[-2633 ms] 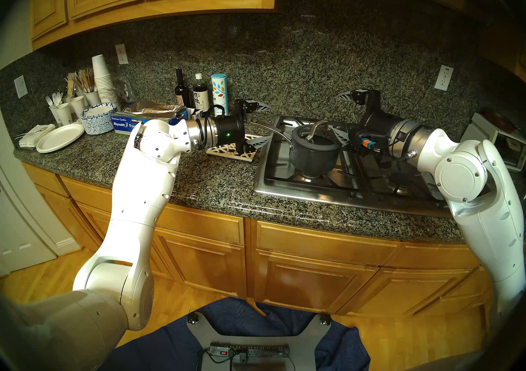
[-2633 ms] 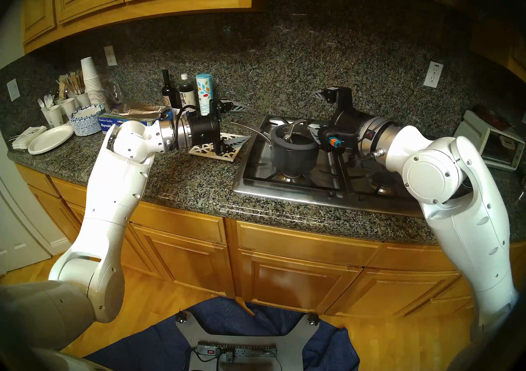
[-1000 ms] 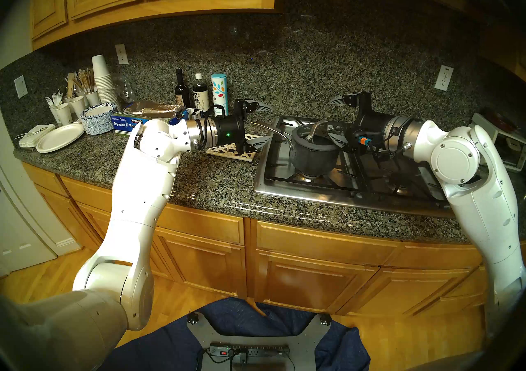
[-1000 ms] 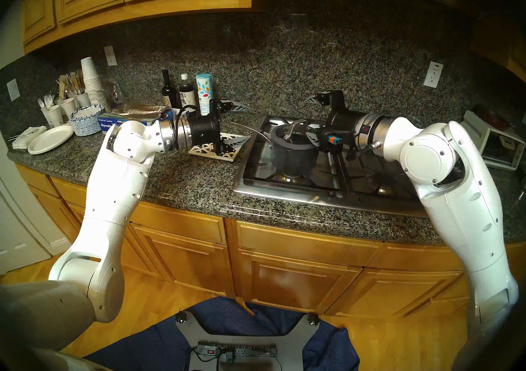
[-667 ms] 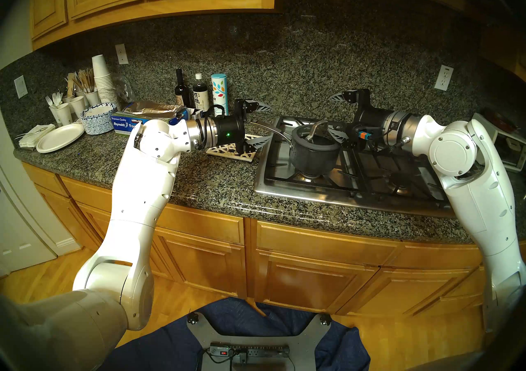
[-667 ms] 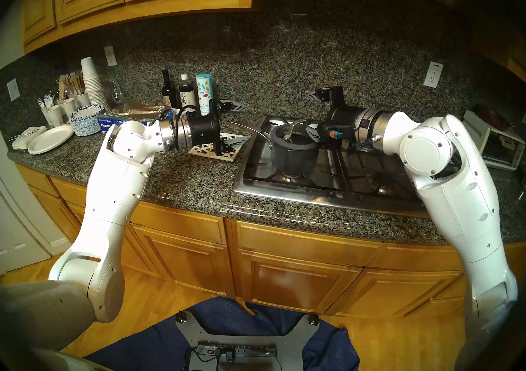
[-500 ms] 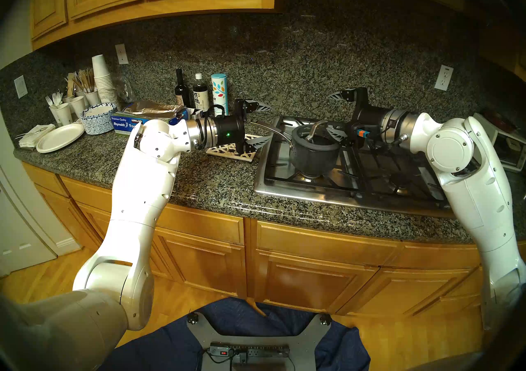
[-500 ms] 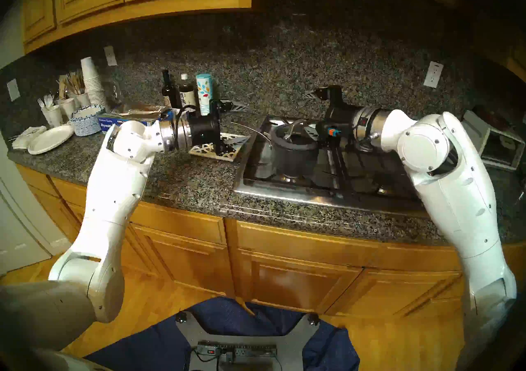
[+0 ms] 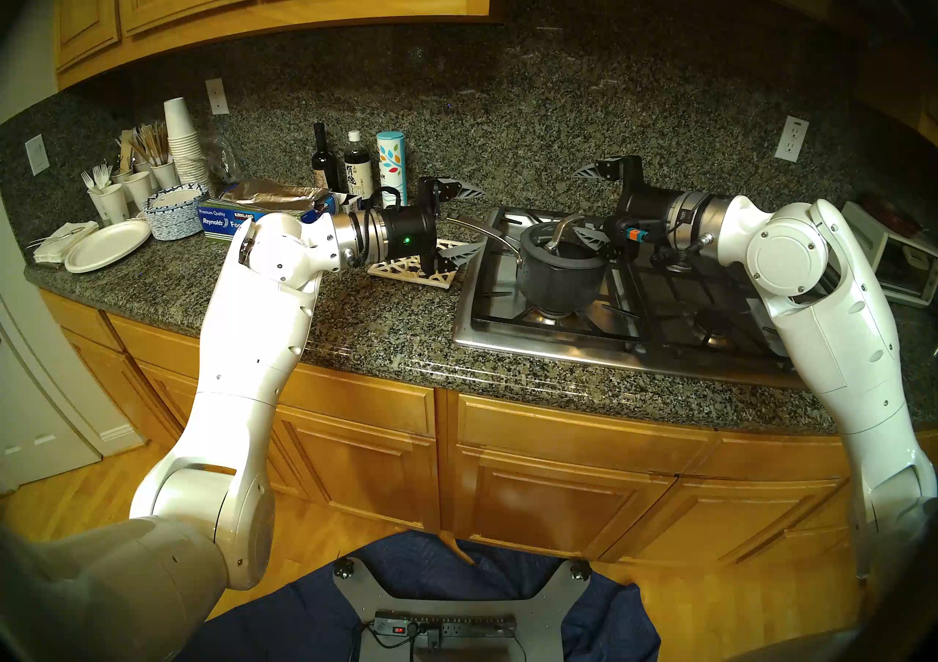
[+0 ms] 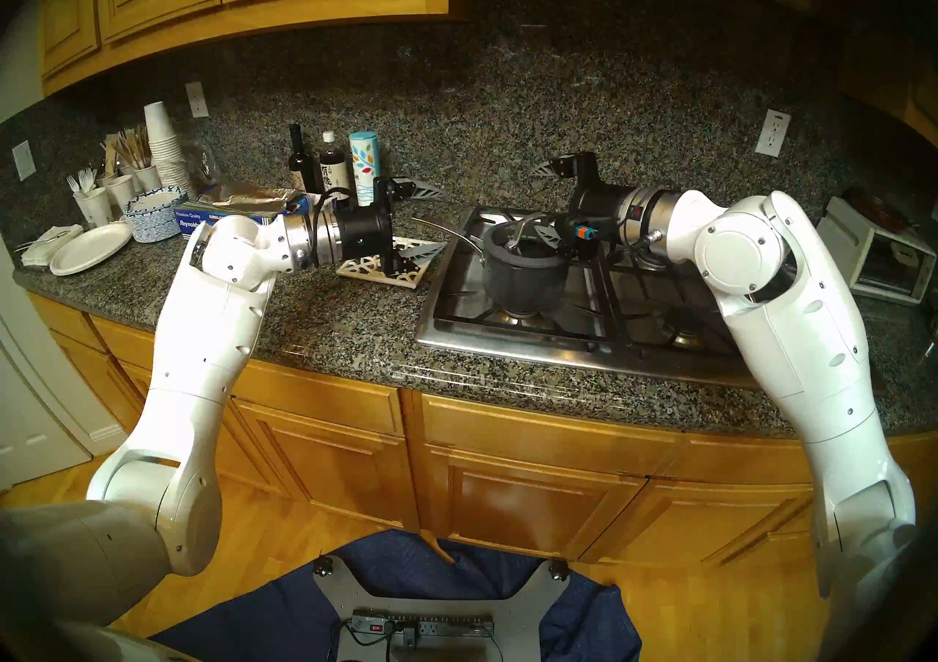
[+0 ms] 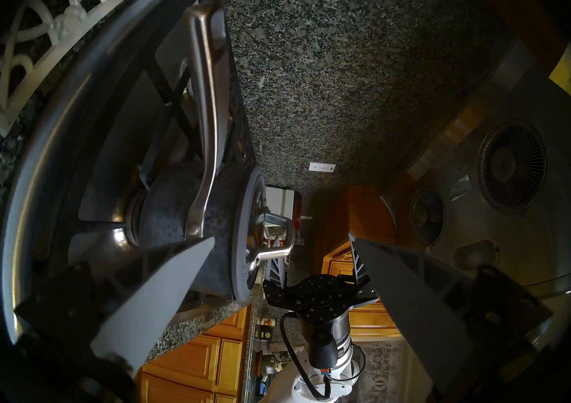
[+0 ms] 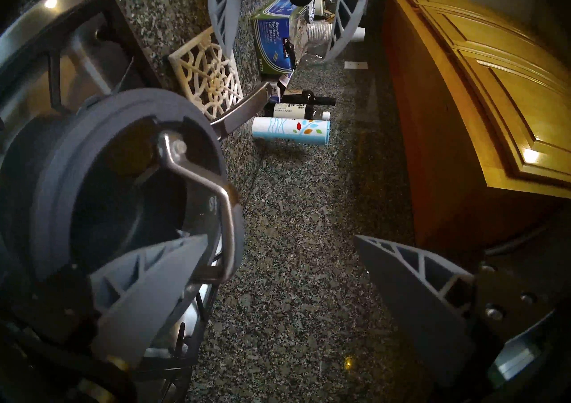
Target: Pick up the pot, put it on the stove, take off the pot lid
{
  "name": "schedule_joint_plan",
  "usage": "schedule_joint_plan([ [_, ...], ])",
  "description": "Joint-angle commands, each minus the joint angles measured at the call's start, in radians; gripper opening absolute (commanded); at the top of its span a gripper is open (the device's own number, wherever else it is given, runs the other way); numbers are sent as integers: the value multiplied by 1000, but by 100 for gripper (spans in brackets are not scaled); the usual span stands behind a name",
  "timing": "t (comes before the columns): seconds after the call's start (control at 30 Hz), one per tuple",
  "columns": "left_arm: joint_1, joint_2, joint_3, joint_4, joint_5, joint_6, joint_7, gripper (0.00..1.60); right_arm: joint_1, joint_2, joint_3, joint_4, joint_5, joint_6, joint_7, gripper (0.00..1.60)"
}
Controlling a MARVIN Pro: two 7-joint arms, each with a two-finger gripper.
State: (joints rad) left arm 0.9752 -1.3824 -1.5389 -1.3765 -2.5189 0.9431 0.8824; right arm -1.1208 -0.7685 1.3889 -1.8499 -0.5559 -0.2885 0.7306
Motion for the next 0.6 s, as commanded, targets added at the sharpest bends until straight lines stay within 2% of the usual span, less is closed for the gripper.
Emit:
schedule_joint_plan([
  [0.0,-40,0,-3,-25,-17,-2,2,160,78,-16,7,4,-4,-14,-12,160],
  [0.57,-40,1,-2,-25,-19,-2,3,160,128,-79,-27,84,-36,-60,-27,160],
])
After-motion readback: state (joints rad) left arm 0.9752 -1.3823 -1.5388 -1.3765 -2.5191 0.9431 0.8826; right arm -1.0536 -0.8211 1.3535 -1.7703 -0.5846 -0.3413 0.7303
